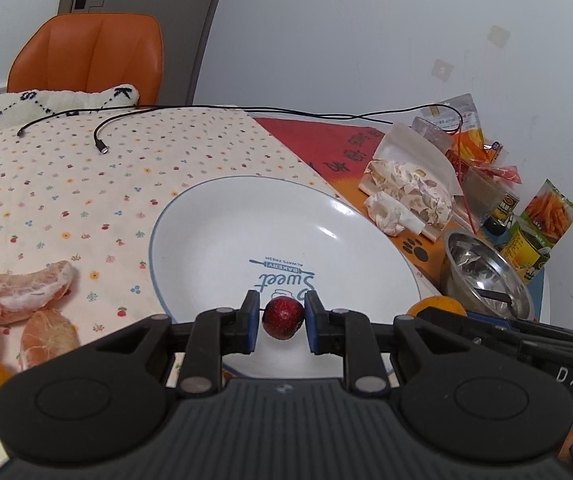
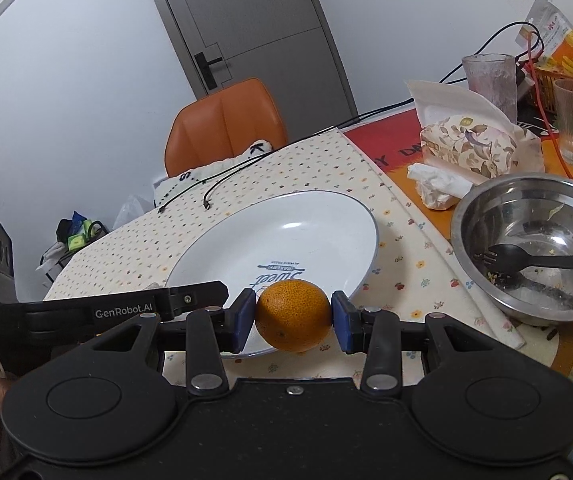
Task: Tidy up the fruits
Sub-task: 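Carry the orange and red plum over the white plate with both tools, then open both tools to drop the orange and plum onto the plate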
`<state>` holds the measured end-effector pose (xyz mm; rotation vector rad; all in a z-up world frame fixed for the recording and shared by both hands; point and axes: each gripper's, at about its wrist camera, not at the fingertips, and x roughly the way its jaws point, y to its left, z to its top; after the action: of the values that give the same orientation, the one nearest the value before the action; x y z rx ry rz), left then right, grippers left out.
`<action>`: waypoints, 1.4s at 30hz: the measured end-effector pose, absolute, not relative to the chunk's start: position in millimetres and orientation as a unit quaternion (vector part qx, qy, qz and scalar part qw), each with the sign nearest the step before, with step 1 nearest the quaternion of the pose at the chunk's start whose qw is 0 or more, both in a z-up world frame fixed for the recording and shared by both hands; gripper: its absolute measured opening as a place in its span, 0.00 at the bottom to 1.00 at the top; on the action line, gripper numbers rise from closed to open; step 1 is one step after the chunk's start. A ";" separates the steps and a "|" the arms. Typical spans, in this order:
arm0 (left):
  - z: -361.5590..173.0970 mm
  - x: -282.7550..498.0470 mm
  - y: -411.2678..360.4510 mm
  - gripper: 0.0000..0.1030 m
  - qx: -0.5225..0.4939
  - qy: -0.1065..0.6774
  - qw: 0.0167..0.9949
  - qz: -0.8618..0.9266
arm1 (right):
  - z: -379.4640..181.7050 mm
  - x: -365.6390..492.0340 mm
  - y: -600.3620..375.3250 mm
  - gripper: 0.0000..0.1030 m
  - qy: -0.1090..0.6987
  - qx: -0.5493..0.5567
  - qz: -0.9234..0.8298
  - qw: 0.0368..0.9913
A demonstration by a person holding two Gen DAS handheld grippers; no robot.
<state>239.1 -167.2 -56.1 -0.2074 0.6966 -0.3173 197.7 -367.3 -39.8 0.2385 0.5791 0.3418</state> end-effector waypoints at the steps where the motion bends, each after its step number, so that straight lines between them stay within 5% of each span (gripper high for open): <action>1: -56.8 239.8 -167.4 0.21 -0.101 0.340 0.922 -0.153 | -39.7 198.0 -367.4 0.38 0.283 0.116 0.168 0.937; 12: -47.2 230.6 -154.4 0.26 -0.110 0.333 0.927 -0.131 | -36.2 199.0 -355.2 0.38 0.281 0.105 0.181 0.937; 17: -42.9 220.2 -143.9 0.36 -0.110 0.331 0.929 -0.122 | -35.9 204.8 -348.9 0.40 0.282 0.096 0.174 0.939; 25: -31.0 204.9 -122.3 0.77 -0.120 0.310 0.939 -0.089 | -25.2 194.9 -342.2 0.52 0.270 0.089 0.174 0.943; 27: -28.0 200.7 -117.0 0.81 -0.129 0.302 0.941 -0.085 | -22.6 190.4 -343.1 0.58 0.265 0.094 0.173 0.944; 33: -19.7 188.0 -108.0 0.85 -0.123 0.287 0.948 -0.059 | -12.8 169.7 -340.6 0.99 0.224 0.094 0.169 0.955; 42: -10.2 164.4 -94.0 0.90 -0.119 0.263 0.956 -0.041 | -5.8 155.5 -340.4 1.00 0.212 0.112 0.157 0.958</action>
<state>164.4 -94.0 -10.2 -0.2413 0.5344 -0.0838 155.5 -340.4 -5.8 0.2278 0.4300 0.3194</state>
